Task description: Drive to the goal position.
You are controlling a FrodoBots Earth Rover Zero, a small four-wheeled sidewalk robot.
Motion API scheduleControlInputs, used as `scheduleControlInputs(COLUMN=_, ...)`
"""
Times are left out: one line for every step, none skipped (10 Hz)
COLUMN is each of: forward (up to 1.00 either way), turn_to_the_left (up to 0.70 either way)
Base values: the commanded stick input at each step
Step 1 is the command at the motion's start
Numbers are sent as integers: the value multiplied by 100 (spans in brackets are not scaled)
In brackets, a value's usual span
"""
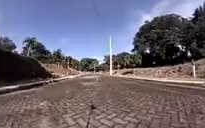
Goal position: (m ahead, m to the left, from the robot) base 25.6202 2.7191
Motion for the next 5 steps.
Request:
scheduleControlInputs(forward=100, turn_to_the_left=0)
scheduleControlInputs(forward=100, turn_to_the_left=0)
scheduleControlInputs(forward=100, turn_to_the_left=0)
scheduleControlInputs(forward=100, turn_to_the_left=0)
scheduleControlInputs(forward=100, turn_to_the_left=0)
